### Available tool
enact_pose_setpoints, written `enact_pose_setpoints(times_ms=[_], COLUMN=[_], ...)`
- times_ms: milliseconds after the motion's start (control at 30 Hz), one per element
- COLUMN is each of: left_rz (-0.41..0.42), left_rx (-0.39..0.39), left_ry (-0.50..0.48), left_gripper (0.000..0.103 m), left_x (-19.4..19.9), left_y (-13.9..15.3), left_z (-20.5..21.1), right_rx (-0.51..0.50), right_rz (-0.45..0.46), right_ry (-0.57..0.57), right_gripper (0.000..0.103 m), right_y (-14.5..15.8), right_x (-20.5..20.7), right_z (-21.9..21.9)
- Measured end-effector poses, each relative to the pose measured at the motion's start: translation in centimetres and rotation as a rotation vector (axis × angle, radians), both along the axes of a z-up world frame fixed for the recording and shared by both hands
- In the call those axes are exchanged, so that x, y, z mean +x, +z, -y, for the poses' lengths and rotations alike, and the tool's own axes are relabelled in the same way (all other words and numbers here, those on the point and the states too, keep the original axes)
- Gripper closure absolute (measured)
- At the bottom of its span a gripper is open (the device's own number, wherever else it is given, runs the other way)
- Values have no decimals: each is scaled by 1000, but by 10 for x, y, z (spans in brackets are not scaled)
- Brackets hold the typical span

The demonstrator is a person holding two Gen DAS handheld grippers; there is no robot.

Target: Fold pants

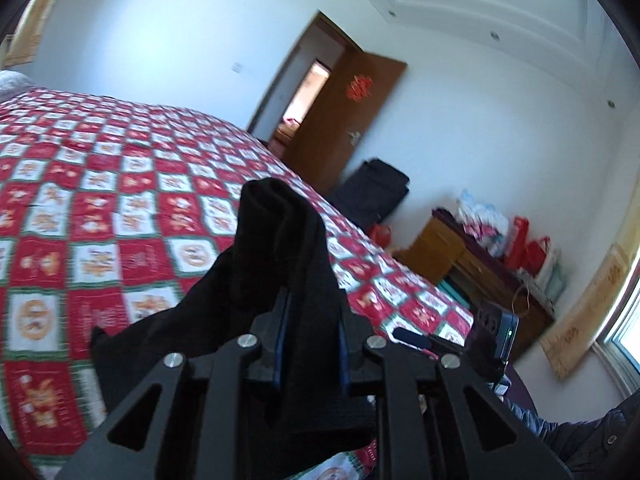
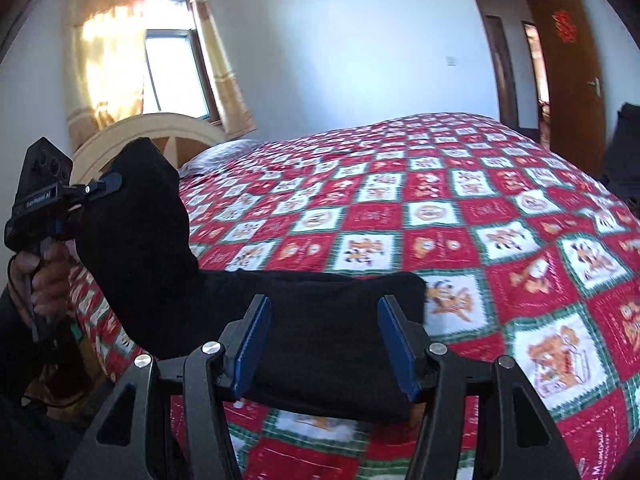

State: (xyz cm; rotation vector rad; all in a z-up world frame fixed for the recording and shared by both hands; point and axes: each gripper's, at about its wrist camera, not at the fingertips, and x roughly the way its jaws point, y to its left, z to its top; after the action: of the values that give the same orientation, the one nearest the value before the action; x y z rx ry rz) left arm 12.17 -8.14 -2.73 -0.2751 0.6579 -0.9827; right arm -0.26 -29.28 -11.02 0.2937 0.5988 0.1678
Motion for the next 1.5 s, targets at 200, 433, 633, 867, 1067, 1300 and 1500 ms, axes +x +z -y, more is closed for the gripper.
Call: enact_pose_setpoints(times_ms=[200,433,633,867,1067,1300,1500], left_rz=[-37,-1,103,272,194,61,55], left_rx=[92,267,349,354,398,389,406], left_ry=[-112,-152,-157,-60,132,247,269], left_gripper=[83,83,56,26,20,18,7], left_x=[-2,-13,-41,-65,-37,-12,-11], left_y=[-24,-65,-65,-37,-60,-94,-108], left_z=[83,143,156,115,61,31,26], right_rx=[106,152,174,245,191,136,190], right_rz=[-33,-44,-54,-66,-126,-305,-328], right_ry=[-130,-154,-151,-101,-31,-78,-124], right_gripper=[45,45,45,45,45,74,88], right_y=[-18,-26,-32,-30,-19,-39,-50], right_x=[-1,0,3,3,16,40,23], right_z=[39,47,48,45,13,-3,17])
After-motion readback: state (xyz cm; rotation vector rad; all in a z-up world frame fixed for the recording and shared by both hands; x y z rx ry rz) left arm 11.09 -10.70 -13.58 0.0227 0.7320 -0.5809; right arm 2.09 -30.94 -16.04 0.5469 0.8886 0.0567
